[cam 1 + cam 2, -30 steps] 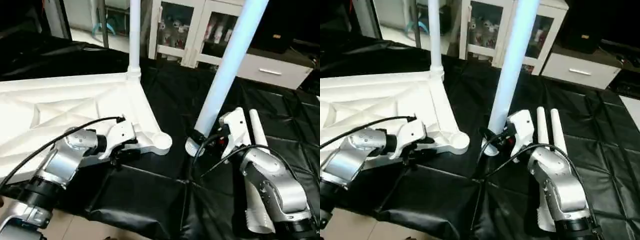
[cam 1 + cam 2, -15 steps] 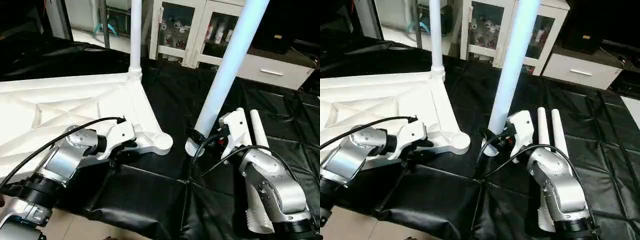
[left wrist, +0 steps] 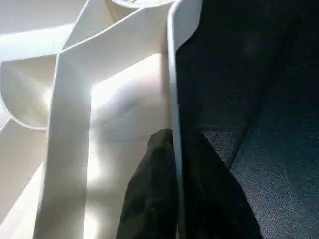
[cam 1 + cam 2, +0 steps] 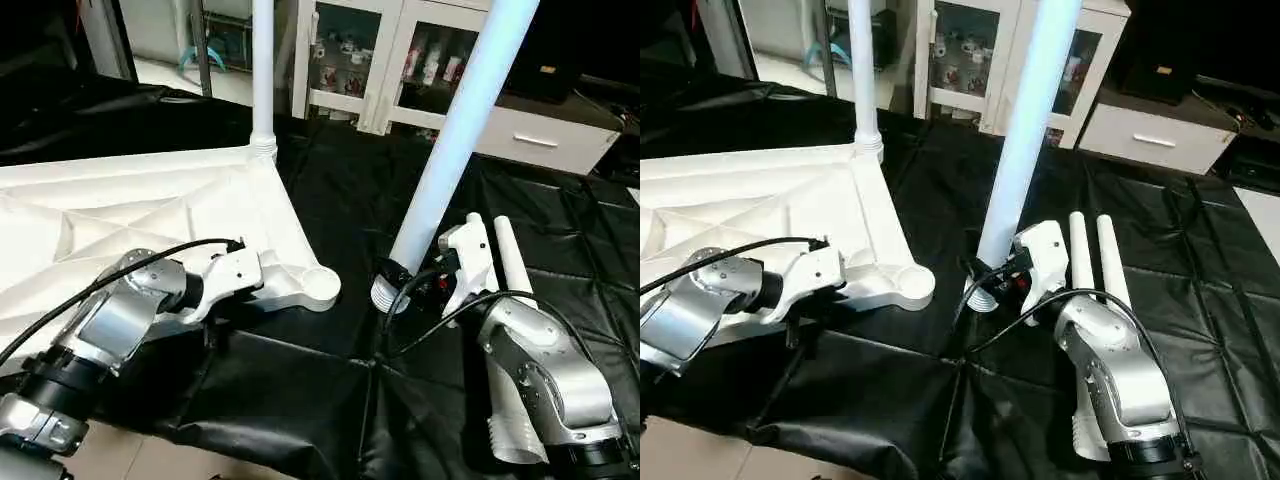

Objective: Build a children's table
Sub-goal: Rotate table base, then insert table leg to table base

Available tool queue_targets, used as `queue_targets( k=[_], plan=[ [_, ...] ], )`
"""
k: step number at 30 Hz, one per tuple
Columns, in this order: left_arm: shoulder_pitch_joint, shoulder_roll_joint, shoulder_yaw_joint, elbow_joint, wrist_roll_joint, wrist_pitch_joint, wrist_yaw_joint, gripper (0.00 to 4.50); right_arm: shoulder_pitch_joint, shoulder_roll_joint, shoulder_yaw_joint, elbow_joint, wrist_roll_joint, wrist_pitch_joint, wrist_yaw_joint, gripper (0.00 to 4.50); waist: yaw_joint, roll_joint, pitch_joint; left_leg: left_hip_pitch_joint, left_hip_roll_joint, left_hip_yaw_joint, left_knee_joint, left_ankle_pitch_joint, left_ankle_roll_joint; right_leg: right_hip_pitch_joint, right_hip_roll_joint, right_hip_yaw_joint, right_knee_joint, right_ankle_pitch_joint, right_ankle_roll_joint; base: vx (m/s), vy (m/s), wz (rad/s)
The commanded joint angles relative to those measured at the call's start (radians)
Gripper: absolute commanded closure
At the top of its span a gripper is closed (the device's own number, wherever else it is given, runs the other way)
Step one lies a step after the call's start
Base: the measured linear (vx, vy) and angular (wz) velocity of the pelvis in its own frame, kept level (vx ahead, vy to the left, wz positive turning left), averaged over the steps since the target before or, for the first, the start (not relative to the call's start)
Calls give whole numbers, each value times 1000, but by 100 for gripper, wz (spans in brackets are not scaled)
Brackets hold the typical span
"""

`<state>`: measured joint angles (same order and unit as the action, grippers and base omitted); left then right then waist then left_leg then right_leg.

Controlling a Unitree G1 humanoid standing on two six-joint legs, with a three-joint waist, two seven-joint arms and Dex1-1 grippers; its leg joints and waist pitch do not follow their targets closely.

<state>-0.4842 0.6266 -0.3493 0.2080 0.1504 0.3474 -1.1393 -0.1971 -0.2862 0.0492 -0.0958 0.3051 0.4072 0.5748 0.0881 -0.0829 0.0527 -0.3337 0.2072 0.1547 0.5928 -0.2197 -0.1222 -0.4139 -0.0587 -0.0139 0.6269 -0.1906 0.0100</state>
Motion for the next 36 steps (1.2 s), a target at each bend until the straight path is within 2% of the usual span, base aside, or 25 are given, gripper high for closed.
queue_targets(
  k=[1,3,5,7,10,11,12,15,16,18,21,24,25,28,30,31,33,34,35,36],
  plan=[
    [33,7,-40,16,32,-22,17,446,-6,1,-14,-7,9,1,-8,263,4,24,-54,-6,9,9,-80,-137,-17,52,-54,28,-63,-98,-202,0,0,0],
    [44,9,-51,13,43,-45,35,448,-4,6,-18,-10,15,4,-12,263,5,22,-53,-7,9,10,-80,-145,-17,52,-54,29,-63,-110,-200,0,0,0],
    [67,2,-74,17,56,-120,52,448,-1,19,-24,-16,27,9,-20,263,5,25,-52,-6,10,8,-82,-167,-18,51,-55,29,-67,-140,-193,0,0,0],
    [71,-1,-81,20,61,-136,57,448,-1,22,-25,-17,29,10,-22,263,4,24,-52,-7,10,8,-82,-174,-16,51,-54,30,-70,-152,-188,0,0,0],
    [95,-42,-102,28,43,-248,49,448,-2,36,-35,-26,42,12,-32,263,5,30,-55,-8,9,9,-82,-162,-16,51,-54,31,-70,-155,-176,0,0,0],
    [95,-42,-102,28,43,-248,49,448,-2,36,-35,-26,42,12,-32,263,5,30,-55,-8,9,9,-82,-159,-15,51,-54,31,-70,-152,-178,0,0,0],
    [99,-69,-103,31,22,-296,47,448,-4,42,-44,-31,53,15,-37,263,8,32,-56,-6,9,11,-80,-161,-13,48,-54,32,-70,-150,-177,0,0,0],
    [93,-88,-106,33,4,-336,40,448,-4,41,-49,-36,58,20,-38,263,21,33,-55,-5,9,14,-81,-172,-3,47,-55,33,-73,-189,-167,0,0,0],
    [93,-88,-106,33,4,-336,40,448,-4,41,-49,-36,58,20,-38,263,27,37,-54,-2,10,16,-80,-178,0,42,-55,34,-77,-209,-162,0,0,0],
    [66,-96,-112,57,10,-371,36,448,4,37,-49,-60,83,40,-18,263,32,44,-55,-4,9,16,-82,-180,-1,42,-56,34,-78,-233,-152,0,0,0],
    [50,-101,-109,78,20,-386,37,448,6,35,-47,-74,103,53,-6,263,44,47,-56,-5,10,16,-83,-179,-6,41,-57,34,-79,-246,-130,0,0,0],
    [25,-117,-95,100,5,-402,14,450,-3,28,-28,-90,131,77,29,264,44,46,-57,-6,10,17,-83,-174,-6,41,-57,33,-78,-241,-126,0,0,0],
    [15,-134,-90,103,-13,-401,-2,450,-18,22,-9,-79,131,93,44,264,44,48,-58,-4,9,18,-83,-174,-6,39,-58,32,-79,-241,-127,0,0,0],
    [12,-142,-89,103,-21,-396,-8,450,-25,19,-1,-71,127,100,47,264,43,46,-59,-5,10,21,-82,-169,-5,39,-58,30,-76,-219,-136,0,0,0],
    [6,-155,-86,106,-32,-390,-9,450,-40,12,15,-51,109,105,51,264,42,45,-61,-5,10,22,-81,-162,-4,39,-58,29,-73,-200,-141,0,0,0],
    [-1,-176,-79,109,-62,-371,-24,450,-66,5,36,-11,77,110,50,264,39,45,-61,-8,9,23,-81,-152,-5,41,-58,28,-72,-188,-143,0,0,0],
    [-10,-183,-78,114,-80,-357,-45,450,-92,6,49,19,73,128,54,264,37,46,-60,-7,7,25,-81,-153,-5,40,-58,28,-74,-200,-146,0,0,0],
    [-10,-183,-78,114,-80,-357,-45,450,-92,6,49,19,73,128,54,264,41,47,-64,-2,8,27,-78,-148,-2,37,-59,30,-72,-179,-151,0,0,0],
    [-13,-183,-78,115,-81,-355,-48,450,-102,8,54,30,72,135,57,264,41,48,-64,-3,8,27,-77,-142,0,38,-59,30,-69,-160,-156,0,0,0],
    [-19,-186,-75,120,-81,-353,-56,450,-117,10,64,48,72,147,62,264,40,44,-65,-9,7,28,-76,-119,10,43,-57,28,-64,-117,-165,0,0,0]
  ],
)
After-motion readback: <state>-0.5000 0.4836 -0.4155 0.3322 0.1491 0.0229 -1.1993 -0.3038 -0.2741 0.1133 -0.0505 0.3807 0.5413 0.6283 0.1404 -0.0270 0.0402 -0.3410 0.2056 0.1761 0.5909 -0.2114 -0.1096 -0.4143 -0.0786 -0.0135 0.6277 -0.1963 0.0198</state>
